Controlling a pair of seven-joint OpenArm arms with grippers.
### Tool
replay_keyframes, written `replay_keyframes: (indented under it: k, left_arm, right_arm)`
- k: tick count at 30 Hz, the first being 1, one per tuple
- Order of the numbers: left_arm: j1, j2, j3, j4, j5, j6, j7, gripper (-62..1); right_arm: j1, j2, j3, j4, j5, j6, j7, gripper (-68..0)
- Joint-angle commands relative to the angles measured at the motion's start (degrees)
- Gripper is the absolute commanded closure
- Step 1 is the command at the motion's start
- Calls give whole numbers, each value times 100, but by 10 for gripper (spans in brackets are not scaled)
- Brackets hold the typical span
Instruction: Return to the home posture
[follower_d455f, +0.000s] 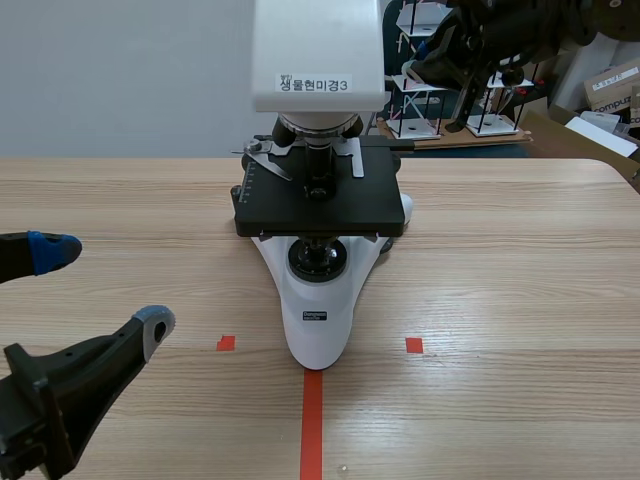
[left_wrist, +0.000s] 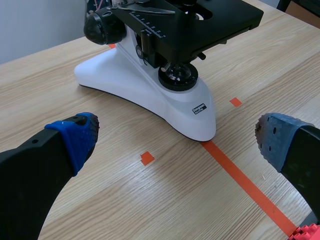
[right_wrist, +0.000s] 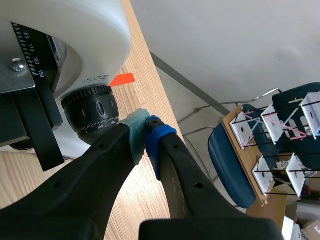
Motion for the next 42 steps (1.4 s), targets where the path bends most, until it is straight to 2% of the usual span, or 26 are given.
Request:
replay_keyframes:
  k: [1, 23, 31, 35, 39, 42]
  left_arm:
    - [0, 13, 7, 133, -37, -4, -76, -623]
    - [0, 13, 7, 133, -37, -4, -76, -623]
    - [0, 13, 7, 133, -37, -4, -76, -623]
    - [0, 13, 7, 133, -37, -4, -76, -623]
    - [0, 13, 7, 133, -37, -4, -76, -623]
    - [0, 13, 7, 133, -37, -4, -76, -623]
  right_arm:
    - [164, 28, 76, 46, 20, -24, 31, -17]
    - [164, 107, 76, 50, 35, -24, 109, -18]
    - [133, 752, 81, 251, 407, -48, 503, -18]
    - [-109, 1213, 186, 540, 678, -313, 726, -25]
    - [-660, 1539, 686, 892, 669, -372, 782, -29]
    - [-1276, 1633, 1392, 1082, 664, -369, 726, -74]
